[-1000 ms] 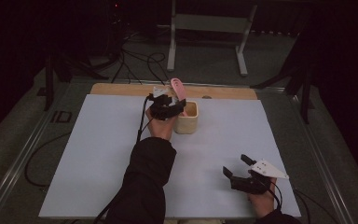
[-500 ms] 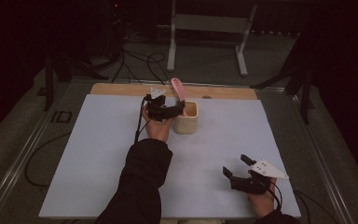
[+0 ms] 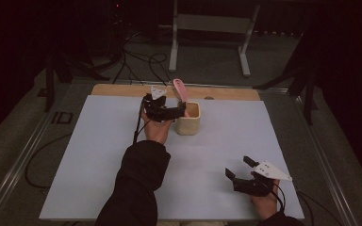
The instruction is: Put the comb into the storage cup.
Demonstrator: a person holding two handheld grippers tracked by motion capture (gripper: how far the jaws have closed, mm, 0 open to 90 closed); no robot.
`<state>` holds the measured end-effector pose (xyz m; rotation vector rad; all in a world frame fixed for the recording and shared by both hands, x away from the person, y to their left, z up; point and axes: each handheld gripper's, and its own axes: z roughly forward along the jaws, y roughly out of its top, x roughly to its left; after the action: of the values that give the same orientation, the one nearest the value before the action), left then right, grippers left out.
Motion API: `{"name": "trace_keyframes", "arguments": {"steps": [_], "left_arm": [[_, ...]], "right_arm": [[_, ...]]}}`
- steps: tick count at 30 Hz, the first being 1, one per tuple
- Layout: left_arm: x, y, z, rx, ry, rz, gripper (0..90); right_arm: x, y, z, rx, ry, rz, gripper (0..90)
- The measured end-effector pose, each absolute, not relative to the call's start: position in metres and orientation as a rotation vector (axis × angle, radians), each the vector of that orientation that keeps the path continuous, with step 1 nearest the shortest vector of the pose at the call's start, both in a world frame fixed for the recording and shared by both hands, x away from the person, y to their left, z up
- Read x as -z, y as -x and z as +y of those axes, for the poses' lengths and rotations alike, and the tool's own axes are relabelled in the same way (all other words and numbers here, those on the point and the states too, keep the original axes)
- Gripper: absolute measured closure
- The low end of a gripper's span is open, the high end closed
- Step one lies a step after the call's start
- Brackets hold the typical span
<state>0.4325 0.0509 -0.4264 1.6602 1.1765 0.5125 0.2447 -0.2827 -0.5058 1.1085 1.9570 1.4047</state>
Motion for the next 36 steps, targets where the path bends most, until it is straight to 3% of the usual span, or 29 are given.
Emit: {"name": "trace_keyframes", "arguments": {"steps": [21,36], "left_arm": [[0.428,-0.408,0.081,-0.522,-1.656,1.132,0.0],[0.444,-0.378,0.110,-0.628,-1.754,1.107,0.1]], "right_arm": [[0.506,-0.244,-0.282,-1.406,-1.108,1.961,10.4],[0.507,-0.244,-0.281,-1.400,-1.105,1.968,10.4]]}}
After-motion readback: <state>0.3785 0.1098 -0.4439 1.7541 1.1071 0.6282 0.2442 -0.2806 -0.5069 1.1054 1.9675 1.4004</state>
